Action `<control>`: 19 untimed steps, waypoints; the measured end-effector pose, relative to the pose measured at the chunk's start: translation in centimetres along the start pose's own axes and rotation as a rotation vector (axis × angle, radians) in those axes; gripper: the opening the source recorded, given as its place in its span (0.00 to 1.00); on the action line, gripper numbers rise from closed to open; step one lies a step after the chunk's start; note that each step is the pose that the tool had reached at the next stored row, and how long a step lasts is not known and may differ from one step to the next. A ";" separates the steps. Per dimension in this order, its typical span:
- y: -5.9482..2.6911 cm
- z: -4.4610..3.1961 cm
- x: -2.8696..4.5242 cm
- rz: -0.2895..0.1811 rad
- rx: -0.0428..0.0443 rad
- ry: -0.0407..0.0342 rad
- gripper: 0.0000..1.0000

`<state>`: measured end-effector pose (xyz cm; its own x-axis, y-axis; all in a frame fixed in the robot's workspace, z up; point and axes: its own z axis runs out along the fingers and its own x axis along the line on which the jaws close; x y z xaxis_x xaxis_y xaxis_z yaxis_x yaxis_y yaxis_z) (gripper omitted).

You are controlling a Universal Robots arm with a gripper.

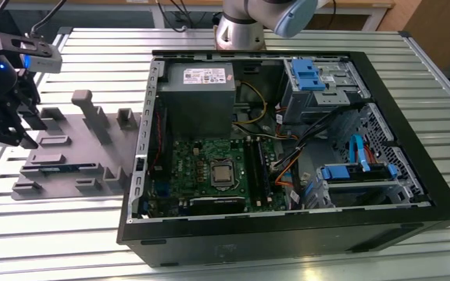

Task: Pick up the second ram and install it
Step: 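Pick up the second ram and move it above second insertion slot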

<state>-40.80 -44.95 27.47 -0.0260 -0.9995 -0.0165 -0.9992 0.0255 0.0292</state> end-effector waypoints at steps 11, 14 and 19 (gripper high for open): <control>-0.05 1.49 0.44 -0.025 -0.0006 0.0007 0.46; -0.06 1.63 0.46 -0.033 -0.0009 0.0011 0.46; -0.06 1.70 0.46 -0.033 -0.0006 0.0009 0.46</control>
<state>-40.80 -45.38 25.76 0.0068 -0.9998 -0.0165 -0.9995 -0.0072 0.0292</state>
